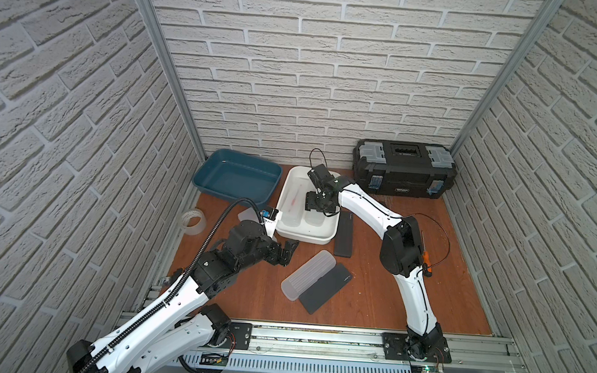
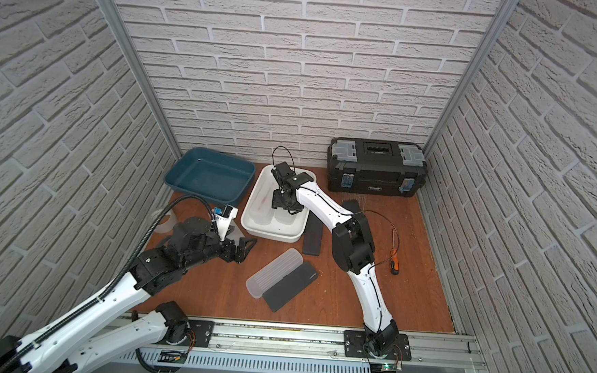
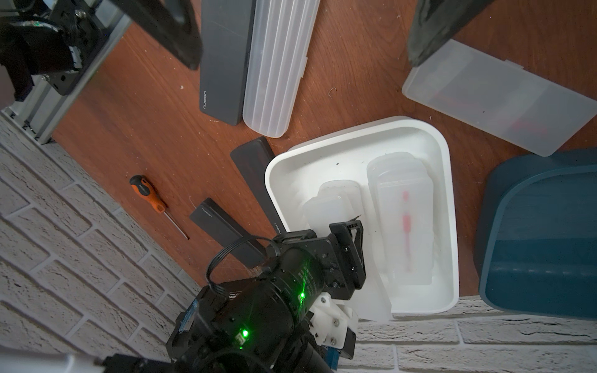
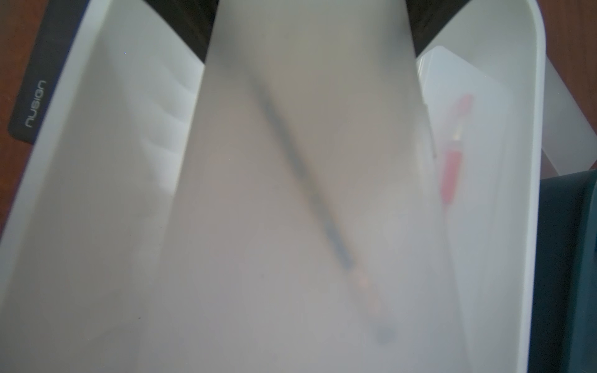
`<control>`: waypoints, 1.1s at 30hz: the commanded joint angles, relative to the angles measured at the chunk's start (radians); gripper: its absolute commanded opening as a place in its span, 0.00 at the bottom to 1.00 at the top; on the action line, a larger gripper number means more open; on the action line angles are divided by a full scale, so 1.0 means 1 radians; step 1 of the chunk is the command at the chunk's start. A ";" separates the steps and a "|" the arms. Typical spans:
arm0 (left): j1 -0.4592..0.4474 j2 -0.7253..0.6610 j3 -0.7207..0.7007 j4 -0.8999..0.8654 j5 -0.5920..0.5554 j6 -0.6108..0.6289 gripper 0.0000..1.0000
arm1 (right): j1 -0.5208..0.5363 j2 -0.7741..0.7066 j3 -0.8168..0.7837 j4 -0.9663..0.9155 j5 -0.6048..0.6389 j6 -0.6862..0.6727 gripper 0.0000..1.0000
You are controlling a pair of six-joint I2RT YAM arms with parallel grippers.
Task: Place the pencil cases by color into the storage box
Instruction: Place the pencil case at the storage box.
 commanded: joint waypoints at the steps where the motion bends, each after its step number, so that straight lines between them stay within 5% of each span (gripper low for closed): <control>1: 0.007 0.002 -0.012 0.031 0.008 -0.001 0.98 | -0.006 -0.013 0.024 0.041 0.023 -0.007 0.66; 33: 0.035 0.020 -0.015 0.036 0.021 -0.005 0.98 | -0.030 0.051 0.105 0.030 0.096 -0.008 0.83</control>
